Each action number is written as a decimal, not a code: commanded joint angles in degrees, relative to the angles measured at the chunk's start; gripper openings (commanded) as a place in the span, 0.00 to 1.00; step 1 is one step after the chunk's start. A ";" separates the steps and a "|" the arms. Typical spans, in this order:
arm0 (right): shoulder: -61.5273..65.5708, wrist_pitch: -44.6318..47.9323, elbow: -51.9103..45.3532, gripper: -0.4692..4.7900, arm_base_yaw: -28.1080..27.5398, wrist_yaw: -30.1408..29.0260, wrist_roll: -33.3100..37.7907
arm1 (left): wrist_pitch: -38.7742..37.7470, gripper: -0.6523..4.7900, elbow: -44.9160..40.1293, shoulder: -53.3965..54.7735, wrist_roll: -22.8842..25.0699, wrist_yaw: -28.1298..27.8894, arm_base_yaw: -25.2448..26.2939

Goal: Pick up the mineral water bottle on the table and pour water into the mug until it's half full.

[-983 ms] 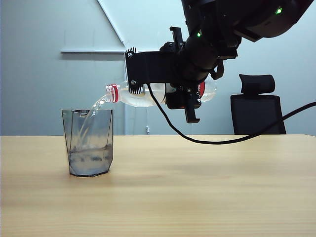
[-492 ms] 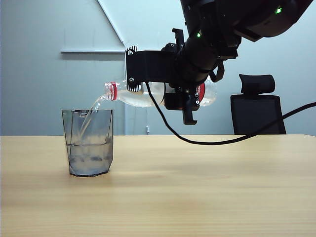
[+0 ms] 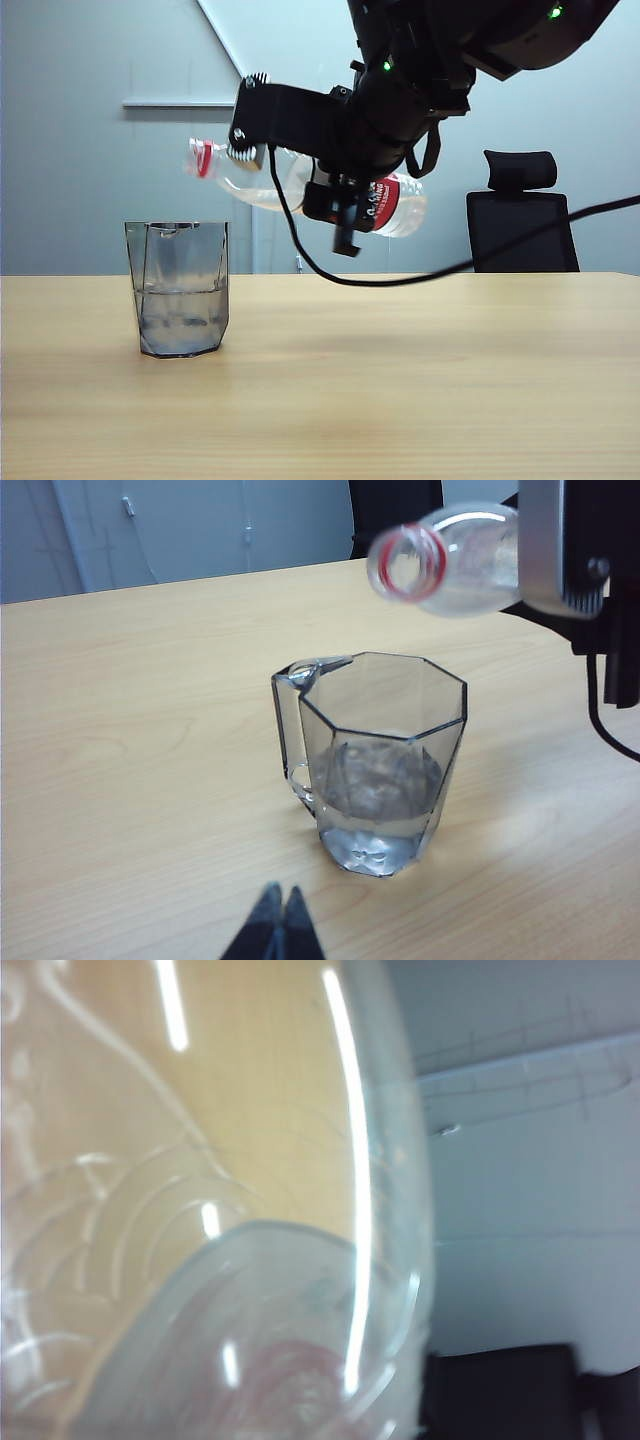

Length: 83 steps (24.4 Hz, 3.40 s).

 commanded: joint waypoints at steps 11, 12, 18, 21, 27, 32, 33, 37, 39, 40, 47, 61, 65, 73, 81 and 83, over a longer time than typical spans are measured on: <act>-10.25 -4.42 0.04 0.57 -2.14 -10.56 56.87 | 0.63 0.12 0.13 0.11 -0.17 0.07 0.04; -10.69 -4.72 -0.20 0.57 -2.78 -12.46 60.63 | 0.66 0.12 0.13 0.11 -0.17 0.07 0.07; -12.92 -3.06 -5.84 0.57 -8.57 -22.51 71.14 | 0.63 0.12 0.13 0.09 -0.20 0.07 0.07; -13.22 -1.03 -9.05 0.57 -11.08 -24.72 71.47 | 0.66 0.12 0.13 0.11 -0.17 0.07 0.09; -13.55 3.89 -15.37 0.57 -15.91 -25.46 73.68 | 0.66 0.12 0.13 0.11 -0.17 0.07 0.11; -13.51 7.82 -19.32 0.57 -18.47 -26.21 73.64 | 0.66 0.12 0.13 0.11 -0.17 0.07 0.13; -13.49 11.30 -21.16 0.57 -19.08 -26.32 73.66 | 0.66 0.12 0.13 0.11 -0.17 0.07 0.13; -13.46 16.09 -23.87 0.60 -19.87 -26.32 73.68 | 0.63 0.12 0.13 0.11 -0.17 0.09 0.15; -13.46 16.17 -24.48 0.74 -19.87 -26.25 73.68 | 0.63 0.12 0.13 0.11 -0.17 0.07 0.15; -13.44 16.13 -24.63 0.77 -19.87 -26.29 73.68 | 0.63 0.12 0.13 0.11 -0.17 0.07 0.15; -13.57 16.15 -26.95 0.92 -19.87 -26.32 73.68 | 0.63 0.12 0.13 0.11 -0.17 0.07 0.15; -24.48 14.58 -36.37 1.00 -19.85 -27.56 75.63 | 0.63 0.12 0.13 0.11 -0.17 0.09 2.67; -29.18 12.50 -38.82 1.00 -19.85 -27.34 77.18 | 0.66 0.12 0.13 0.11 -0.17 0.11 5.42; -41.18 0.39 -40.61 1.00 -19.82 -27.82 80.32 | 0.63 0.12 0.13 0.11 -0.17 0.11 17.09; -59.25 -14.43 -40.59 0.85 -19.82 -28.85 81.66 | 0.63 0.12 0.13 0.11 -0.17 0.07 29.05; -63.71 -17.90 -40.59 0.67 -19.82 -28.85 81.66 | 0.66 0.12 0.13 0.11 -0.17 0.07 29.44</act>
